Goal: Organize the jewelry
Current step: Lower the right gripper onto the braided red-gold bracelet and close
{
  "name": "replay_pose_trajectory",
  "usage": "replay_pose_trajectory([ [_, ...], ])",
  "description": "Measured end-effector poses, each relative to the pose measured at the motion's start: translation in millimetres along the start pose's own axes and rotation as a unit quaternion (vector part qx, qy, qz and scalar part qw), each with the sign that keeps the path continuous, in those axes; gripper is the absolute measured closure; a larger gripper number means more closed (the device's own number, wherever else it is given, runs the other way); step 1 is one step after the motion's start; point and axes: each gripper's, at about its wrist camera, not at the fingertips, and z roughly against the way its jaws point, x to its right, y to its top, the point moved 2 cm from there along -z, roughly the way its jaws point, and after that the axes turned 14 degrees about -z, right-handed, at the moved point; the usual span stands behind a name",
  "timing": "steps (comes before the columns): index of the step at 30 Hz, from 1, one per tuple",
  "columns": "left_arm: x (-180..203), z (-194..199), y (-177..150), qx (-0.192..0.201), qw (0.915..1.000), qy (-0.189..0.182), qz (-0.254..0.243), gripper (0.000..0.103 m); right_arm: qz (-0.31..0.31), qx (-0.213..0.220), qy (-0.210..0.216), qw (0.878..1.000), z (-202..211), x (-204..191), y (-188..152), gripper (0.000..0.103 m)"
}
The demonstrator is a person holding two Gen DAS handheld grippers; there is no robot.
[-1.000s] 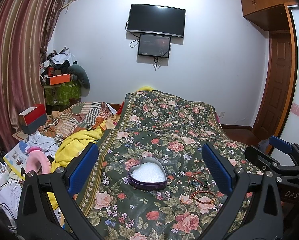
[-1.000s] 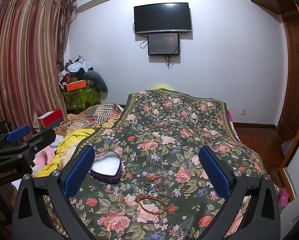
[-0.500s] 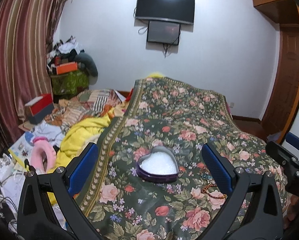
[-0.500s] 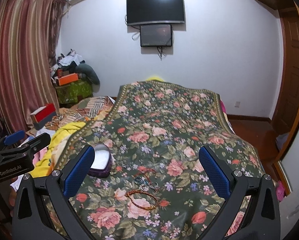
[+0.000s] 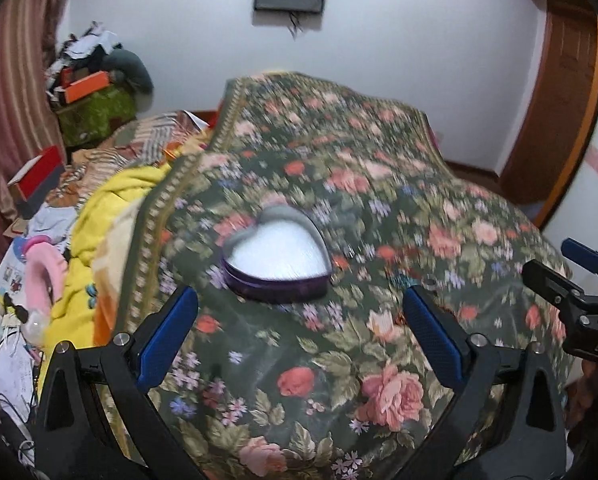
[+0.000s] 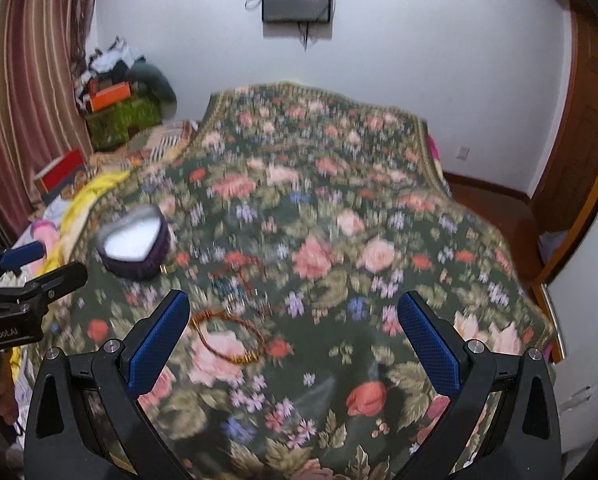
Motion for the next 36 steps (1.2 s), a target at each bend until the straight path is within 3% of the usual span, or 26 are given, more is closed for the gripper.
replay_pose_trajectory([
  [2,8,-11,-3,-0.017,0.9997,-0.016,-0.011,0.009,0.003,-0.018,0.005,1.000,-6,2,-7,0.001],
  [5,17,-23,-8,-0.036,0.9986,-0.032,-0.024,0.015,0.009,-0.051,0.016,0.999,-18,5,-16,0.015],
  [10,29,-39,-13,-0.056,0.9957,-0.067,-0.031,0.022,0.007,-0.095,0.040,0.995,-36,5,-27,0.026],
  [24,27,-66,-24,-0.085,0.9925,-0.084,-0.026,0.024,0.029,-0.153,0.074,0.985,-75,-16,-39,0.029],
  [27,24,-68,-24,-0.086,0.9922,-0.088,-0.020,0.024,0.036,-0.158,0.078,0.984,-81,-21,-42,0.039],
  [34,20,-68,-25,-0.087,0.9926,-0.083,-0.017,0.024,0.025,-0.158,0.094,0.983,-81,-17,-43,0.085],
  [36,18,-68,-24,-0.088,0.9926,-0.083,-0.013,0.024,0.011,-0.159,0.097,0.982,-81,-12,-40,0.092],
])
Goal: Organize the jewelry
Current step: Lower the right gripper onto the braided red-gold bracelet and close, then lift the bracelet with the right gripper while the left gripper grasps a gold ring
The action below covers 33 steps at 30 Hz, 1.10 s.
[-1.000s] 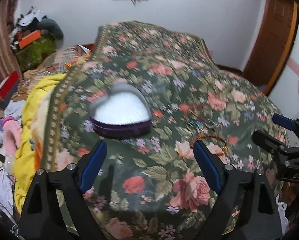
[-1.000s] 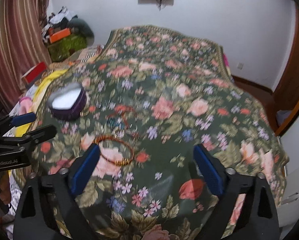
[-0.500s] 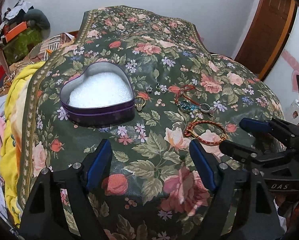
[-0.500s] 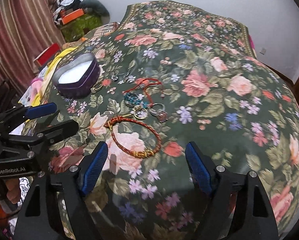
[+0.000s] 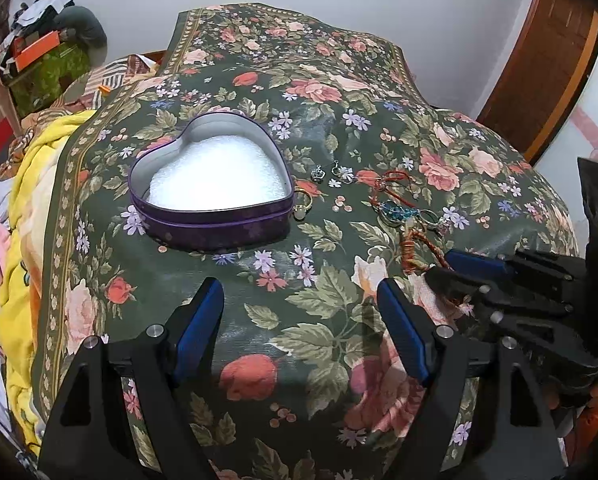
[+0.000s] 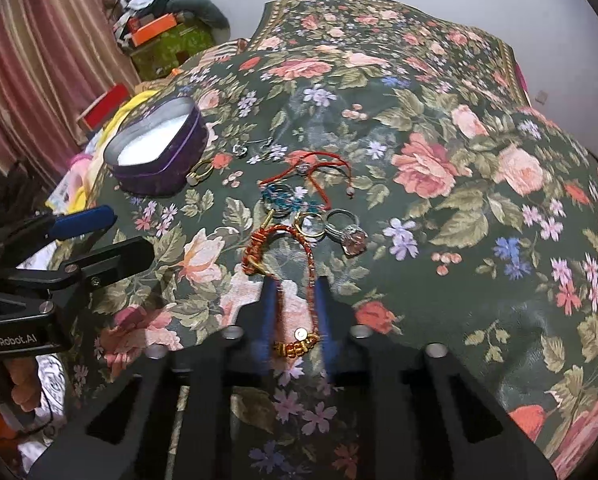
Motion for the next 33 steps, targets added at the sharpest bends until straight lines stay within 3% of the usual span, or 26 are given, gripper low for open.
replay_pose_trajectory([
  [7,6,0,2,-0.007,0.9999,-0.015,0.004,0.024,-0.046,0.018,0.019,0.999,18,20,2,0.094],
  [13,32,-13,15,-0.015,0.9989,-0.039,-0.020,0.024,-0.074,0.062,0.020,0.995,47,42,13,0.094],
  [15,43,-19,22,-0.017,0.9983,-0.048,-0.029,0.028,-0.080,0.075,0.018,0.994,55,50,17,0.094],
  [19,64,-35,32,-0.027,0.9960,-0.068,-0.050,0.050,-0.088,0.094,0.008,0.992,65,63,22,0.094],
  [21,72,-41,37,-0.027,0.9952,-0.071,-0.062,0.055,-0.091,0.099,0.008,0.991,67,67,24,0.094],
  [23,79,-46,42,-0.027,0.9939,-0.075,-0.076,0.072,-0.095,0.101,0.012,0.990,67,70,25,0.094],
  [25,86,-52,46,-0.030,0.9923,-0.078,-0.092,0.082,-0.096,0.102,0.015,0.990,67,72,26,0.094],
  [33,90,-67,59,-0.034,0.9909,-0.048,-0.121,0.083,-0.097,0.104,0.026,0.990,67,76,25,0.094],
])
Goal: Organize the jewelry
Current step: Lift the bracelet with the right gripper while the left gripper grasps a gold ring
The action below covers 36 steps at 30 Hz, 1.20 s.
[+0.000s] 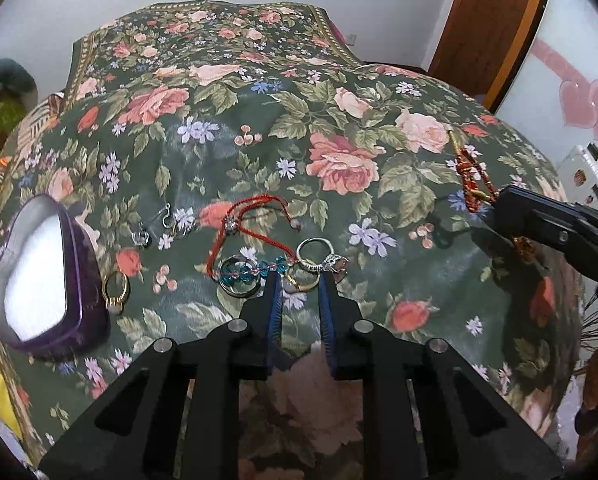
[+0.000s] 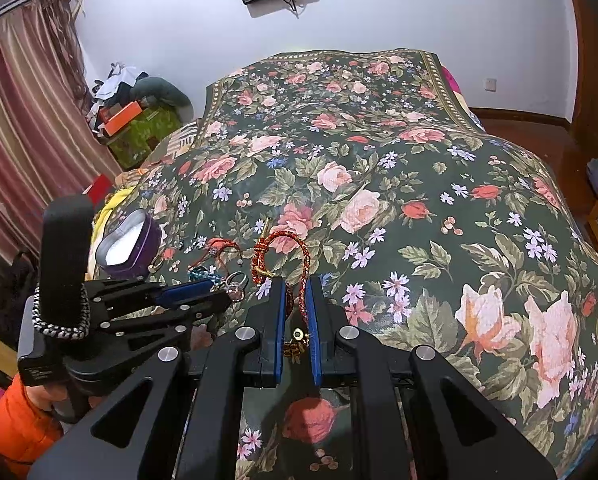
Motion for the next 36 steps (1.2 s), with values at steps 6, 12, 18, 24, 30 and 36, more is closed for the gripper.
replay_pose_trajectory([
  [6,2,-8,7,0.005,0.9998,0.009,-0.015,0.083,-0.001,-0.004,0.003,1.000,0,1,-1,0.094],
  [12,1,-1,2,0.007,0.9999,0.001,-0.007,0.086,0.004,-0.003,0.003,1.000,2,-5,0,0.094],
  [18,-3,18,-12,0.016,0.9998,-0.003,0.008,0.086,0.016,-0.001,0.005,1.000,3,-17,1,0.094],
  [24,-17,52,-20,0.049,0.9982,0.016,0.033,0.086,0.033,0.002,0.012,0.999,3,-40,1,0.094],
  [30,-41,96,-25,0.093,0.9931,0.050,0.052,0.086,0.059,0.008,0.024,0.998,2,-74,2,0.094],
  [36,-67,138,-33,0.135,0.9848,0.083,0.072,0.086,0.086,0.015,0.039,0.995,-2,-109,4,0.094],
])
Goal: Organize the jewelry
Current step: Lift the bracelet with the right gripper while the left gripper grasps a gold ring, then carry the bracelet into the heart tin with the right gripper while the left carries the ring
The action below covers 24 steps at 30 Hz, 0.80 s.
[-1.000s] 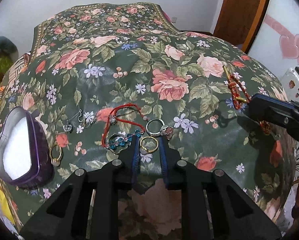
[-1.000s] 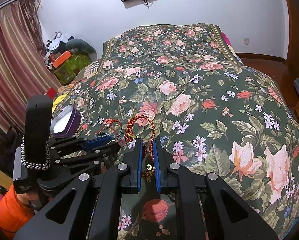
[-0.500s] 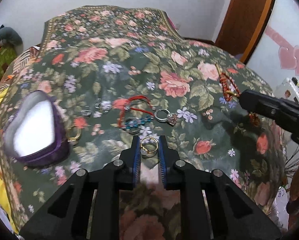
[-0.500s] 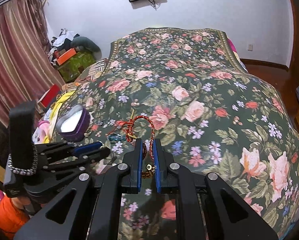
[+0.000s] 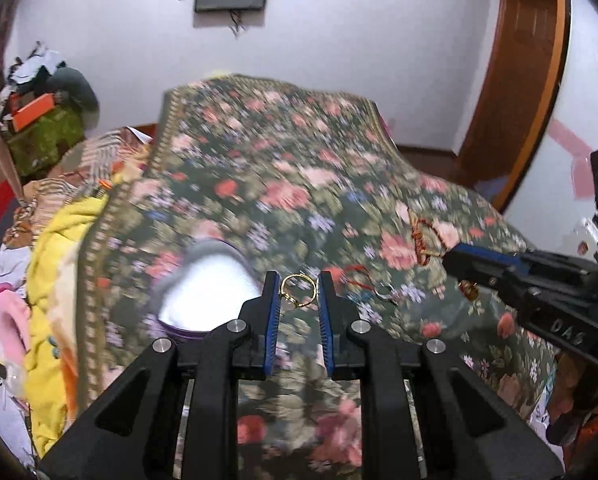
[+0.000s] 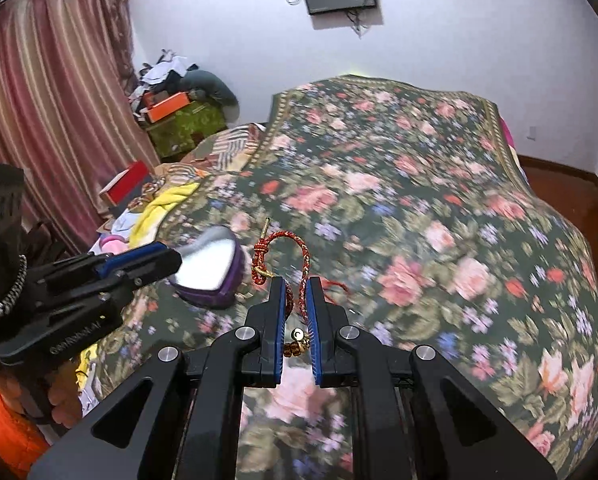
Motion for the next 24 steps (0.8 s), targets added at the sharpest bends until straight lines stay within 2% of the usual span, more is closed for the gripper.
replay_pose_trajectory([
  [14,-60,42,4,0.052,0.9971,0.047,0.030,0.086,0.043,0.010,0.032,0.998,-23,-64,18,0.094],
  [19,-78,40,4,0.057,0.9963,0.052,0.038,0.086,0.059,-0.003,0.042,0.997,-42,-80,19,0.094],
  [24,-92,23,-1,0.045,0.9965,0.054,0.045,0.086,0.065,-0.028,0.046,0.996,-67,-86,16,0.094],
])
